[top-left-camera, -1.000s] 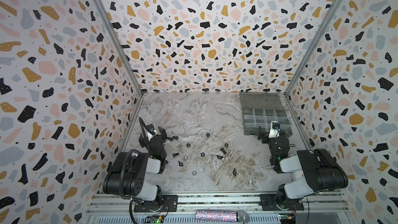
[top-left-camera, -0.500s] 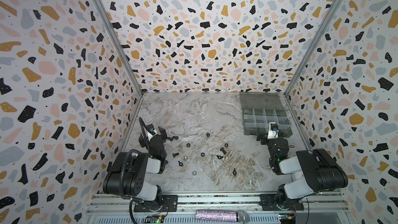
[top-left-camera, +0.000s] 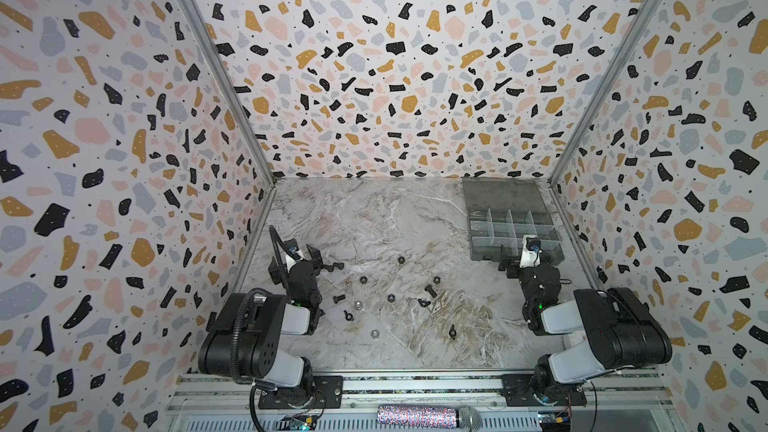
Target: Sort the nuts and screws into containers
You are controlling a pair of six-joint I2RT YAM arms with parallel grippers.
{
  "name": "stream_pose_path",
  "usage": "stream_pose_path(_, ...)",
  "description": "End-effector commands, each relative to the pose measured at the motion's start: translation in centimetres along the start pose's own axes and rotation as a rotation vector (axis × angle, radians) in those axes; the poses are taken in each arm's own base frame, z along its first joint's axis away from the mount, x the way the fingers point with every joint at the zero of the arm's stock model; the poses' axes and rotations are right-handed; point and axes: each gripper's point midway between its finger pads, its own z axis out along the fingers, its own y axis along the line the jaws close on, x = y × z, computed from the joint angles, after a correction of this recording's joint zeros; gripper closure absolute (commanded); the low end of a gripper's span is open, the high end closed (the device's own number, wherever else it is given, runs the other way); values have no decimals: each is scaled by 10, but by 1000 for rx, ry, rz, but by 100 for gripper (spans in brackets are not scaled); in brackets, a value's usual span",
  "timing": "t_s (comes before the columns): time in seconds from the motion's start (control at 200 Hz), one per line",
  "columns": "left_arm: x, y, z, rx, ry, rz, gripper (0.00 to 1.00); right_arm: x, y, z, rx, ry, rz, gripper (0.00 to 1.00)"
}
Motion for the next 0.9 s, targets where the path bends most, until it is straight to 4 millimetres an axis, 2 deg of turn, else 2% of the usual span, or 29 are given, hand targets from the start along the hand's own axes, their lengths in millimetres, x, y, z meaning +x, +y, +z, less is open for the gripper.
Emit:
stream_pose_path(0.0, -20, -1, 3, 2, -59, -38, 0, -8, 3, 4, -9, -14, 7, 1)
stream_pose_path(0.09, -21, -1, 2, 7, -64, -41, 7, -9, 3, 3, -5, -16, 4, 1)
stream_pose_path(0.17, -30, -16, 5, 78, -70, -9, 14, -11, 1, 3, 18, -22, 0, 1)
stream_pose_path(0.23, -33, -19, 12, 75, -35, 10, 14, -20, -5, 8, 69, -16, 6, 1)
stream_pose_path(0.325, -39, -26, 20, 84, 12, 43, 8, -33, -7, 35, 102, 107, -16, 1)
stream_pose_path(0.395, -46, -31, 25, 96, 33, 58, 0, -61, -8, 50, 134, 113, -32, 1)
stream_pose_path(0.4, -47, -31, 25, 97, 34, 60, 0, -59, -8, 49, 136, 120, -33, 1)
stream_pose_path(0.506, -68, -34, 28, 96, 37, 61, 0, -112, -8, 68, 144, 93, 16, 1)
stream_pose_path(0.606, -95, -26, 32, 31, 64, -39, 0, -151, 9, 90, 47, 60, 45, 1)
stream_pose_path(0.646, -106, -28, 32, 36, 92, -93, 0, -160, 2, 96, 83, 50, 156, 1)
stream_pose_path(0.696, -123, -42, 27, 120, 107, -143, 0, -163, -6, 101, 83, 73, 315, 1)
stream_pose_path(0.721, -132, -47, 23, 144, 99, -173, 0, -167, -3, 105, 35, 76, 357, 1)
stream_pose_path(0.756, -147, -53, 13, 171, 69, -220, 0, -171, 10, 109, -61, 81, 379, 1)
stream_pose_path(0.821, -175, -70, -13, 250, -17, -261, 0, -172, 40, 119, -133, 123, 303, 2)
stream_pose_path(0.896, -203, -83, -38, 283, -83, -269, 0, -153, 67, 132, -84, 238, 153, 0)
